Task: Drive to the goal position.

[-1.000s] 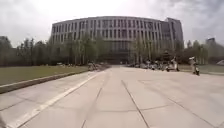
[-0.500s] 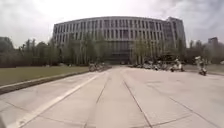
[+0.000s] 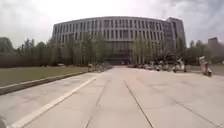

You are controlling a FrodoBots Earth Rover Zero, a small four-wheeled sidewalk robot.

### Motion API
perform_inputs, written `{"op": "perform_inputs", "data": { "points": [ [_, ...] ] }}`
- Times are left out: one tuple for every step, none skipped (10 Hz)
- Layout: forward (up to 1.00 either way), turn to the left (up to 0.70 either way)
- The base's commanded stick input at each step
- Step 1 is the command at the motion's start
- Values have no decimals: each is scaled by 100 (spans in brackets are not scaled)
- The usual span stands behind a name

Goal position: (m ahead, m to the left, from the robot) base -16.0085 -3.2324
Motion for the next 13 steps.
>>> {"op": "perform_inputs", "data": {
  "points": [
    [70, 0],
    [70, 0],
    [70, 0],
    [70, 0],
    [70, 0],
    [70, 0],
    [70, 0],
    [70, 0],
    [70, 0],
    [70, 0],
    [70, 0],
    [70, 0],
    [70, 0]
  ]
}}
